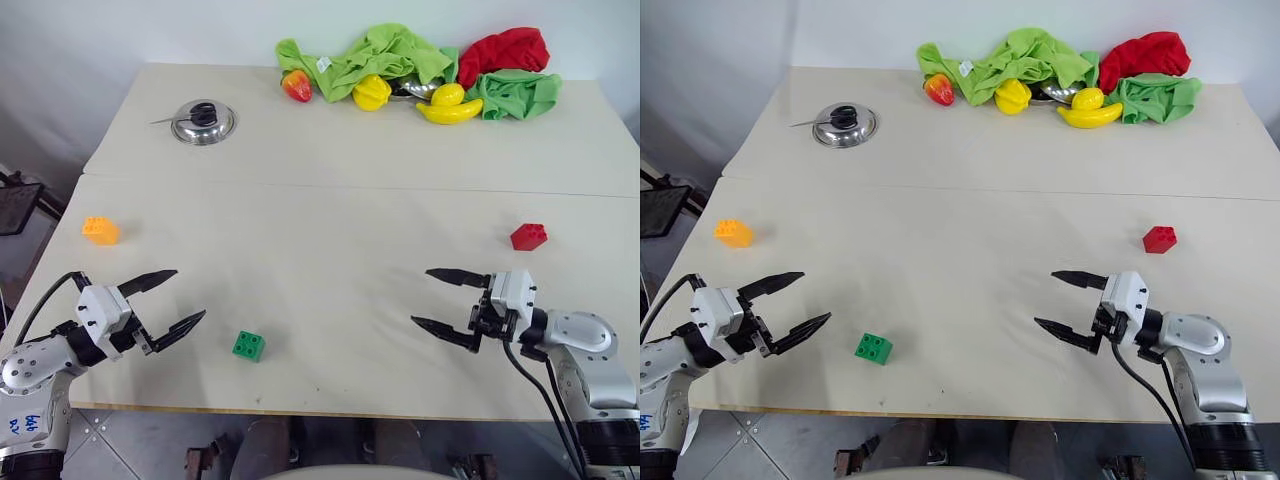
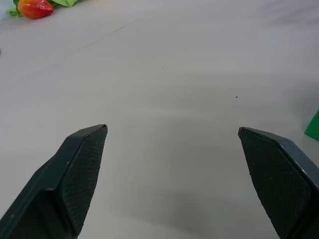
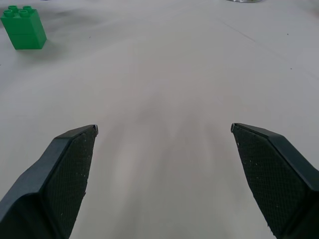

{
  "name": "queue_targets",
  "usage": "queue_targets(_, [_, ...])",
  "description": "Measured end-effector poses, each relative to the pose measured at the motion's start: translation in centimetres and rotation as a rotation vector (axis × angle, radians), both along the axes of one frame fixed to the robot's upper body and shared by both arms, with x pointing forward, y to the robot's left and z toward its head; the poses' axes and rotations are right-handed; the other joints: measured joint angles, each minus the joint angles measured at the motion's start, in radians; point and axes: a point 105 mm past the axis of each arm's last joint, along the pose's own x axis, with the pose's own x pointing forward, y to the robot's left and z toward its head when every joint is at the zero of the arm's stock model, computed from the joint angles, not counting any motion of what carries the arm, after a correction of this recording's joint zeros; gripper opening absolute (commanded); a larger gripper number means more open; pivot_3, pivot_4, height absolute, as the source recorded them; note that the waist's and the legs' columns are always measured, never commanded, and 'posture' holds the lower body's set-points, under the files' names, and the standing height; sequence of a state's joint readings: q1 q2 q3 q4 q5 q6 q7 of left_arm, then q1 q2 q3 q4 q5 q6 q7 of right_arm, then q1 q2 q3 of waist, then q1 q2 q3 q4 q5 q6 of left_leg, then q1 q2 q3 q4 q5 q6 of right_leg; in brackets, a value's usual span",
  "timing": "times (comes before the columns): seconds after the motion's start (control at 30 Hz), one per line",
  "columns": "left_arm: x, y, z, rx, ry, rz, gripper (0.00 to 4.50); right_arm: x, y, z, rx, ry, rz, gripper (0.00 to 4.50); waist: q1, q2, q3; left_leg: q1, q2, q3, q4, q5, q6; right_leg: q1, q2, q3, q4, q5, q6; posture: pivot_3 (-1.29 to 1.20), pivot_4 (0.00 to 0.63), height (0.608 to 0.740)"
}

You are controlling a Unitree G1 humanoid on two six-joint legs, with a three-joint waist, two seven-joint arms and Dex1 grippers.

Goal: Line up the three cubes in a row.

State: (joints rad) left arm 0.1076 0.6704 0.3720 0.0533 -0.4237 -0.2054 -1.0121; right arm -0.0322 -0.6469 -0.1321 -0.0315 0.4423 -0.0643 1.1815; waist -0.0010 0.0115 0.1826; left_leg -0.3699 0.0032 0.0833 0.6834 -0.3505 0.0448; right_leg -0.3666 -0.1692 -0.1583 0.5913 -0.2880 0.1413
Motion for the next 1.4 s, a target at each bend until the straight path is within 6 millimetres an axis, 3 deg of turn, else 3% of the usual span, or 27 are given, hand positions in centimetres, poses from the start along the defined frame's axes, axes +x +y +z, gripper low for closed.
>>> queue_targets(0.1, [0.3,0.0,0.1,-0.014,0.013,0.009,4.48,0.0,0.0,0.0,0.001,0.0,-0.002,4.5,0.0,0.0,0.0,0.0,0.0,0.001,0.0,0.0,0.0,0.0,0.0,0.0,0.0,0.0,0.0,0.0,0.15,0.74])
queue_targets(0.2, [0.6,0.3,-0.3,-0.065,0.165,0.029,4.48,0.0,-0.1,0.0,0.014,-0.007,-0.026,4.5,0.0,0.0,0.0,0.0,0.001,0.001,0.0,0.0,0.0,-0.001,0.001,0.001,0.001,0.0,0.0,0.0,0.15,0.74])
queue_targets(0.33, [0.8,-1.4,1.6,-0.173,0.189,-0.027,4.48,-0.2,-1.0,0.9,0.104,-0.06,-0.147,4.5,0.004,0.0,0.0,-0.001,0.001,0.001,0.0,0.0,0.0,-0.001,0.001,0.001,0.0,0.0,0.0,0.0,0.15,0.74])
queue_targets(0.53, [1.9,-6.2,5.7,-0.186,0.014,-0.246,4.48,-1.7,-7.2,3.4,0.226,-0.16,-0.555,4.5,0.024,0.0,0.0,0.0,0.001,0.002,0.0,0.0,-0.001,-0.001,0.002,0.002,0.0,0.0,0.0,0.0,0.15,0.74])
queue_targets(0.73, [1.8,-10.8,5.7,-0.124,0.053,-0.507,4.48,-5.7,-13.1,0.9,0.32,-0.114,-0.977,4.5,0.023,0.001,0.0,0.0,0.0,0.009,-0.001,0.0,-0.001,-0.005,0.004,0.008,0.001,0.0,0.001,0.0,0.15,0.74])
queue_targets(0.87, [2.0,-12.7,5.7,-0.133,0.054,-0.583,4.48,-6.6,-14.4,-1.0,0.295,-0.052,-1.078,4.5,0.004,0.001,0.0,0.002,0.004,0.014,-0.001,0.0,-0.002,-0.008,0.006,0.014,0.002,0.001,0.002,0.0,0.15,0.74])
queue_targets(0.97, [2.5,-12.7,5.2,-0.127,0.066,-0.569,4.48,-5.1,-14.9,-0.7,0.299,-0.012,-1.119,4.5,-0.015,0.001,0.0,0.003,0.007,0.02,-0.001,0.001,-0.002,-0.009,0.009,0.02,0.003,0.002,0.003,0.0,0.15,0.74])
queue_targets(1.13, [2.7,-13.1,5.4,-0.154,0.051,-0.574,4.48,-0.5,-14.3,3.3,0.34,0.017,-1.079,4.5,-0.023,0.002,0.0,0.004,0.01,0.02,-0.001,0.002,-0.004,-0.011,0.01,0.022,0.004,0.002,0.003,0.0,0.15,0.74])
queue_targets(1.23, [2.7,-13.3,5.5,-0.163,0.042,-0.578,4.48,2.6,-13.5,4.5,0.338,0.069,-1.061,4.5,-0.023,0.002,0.0,0.002,0.01,0.021,0.0,0.002,-0.003,-0.012,0.01,0.023,0.004,0.002,0.003,0.0,0.15,0.74])
queue_targets(1.4, [2.5,-13.9,5.5,-0.177,0.04,-0.587,4.48,6.3,-13.4,4.6,0.285,0.168,-1.113,4.5,-0.006,0.002,0.0,0.0,0.009,0.021,0.0,0.002,-0.003,-0.014,0.01,0.022,0.004,0.002,0.003,0.0,0.15,0.74])
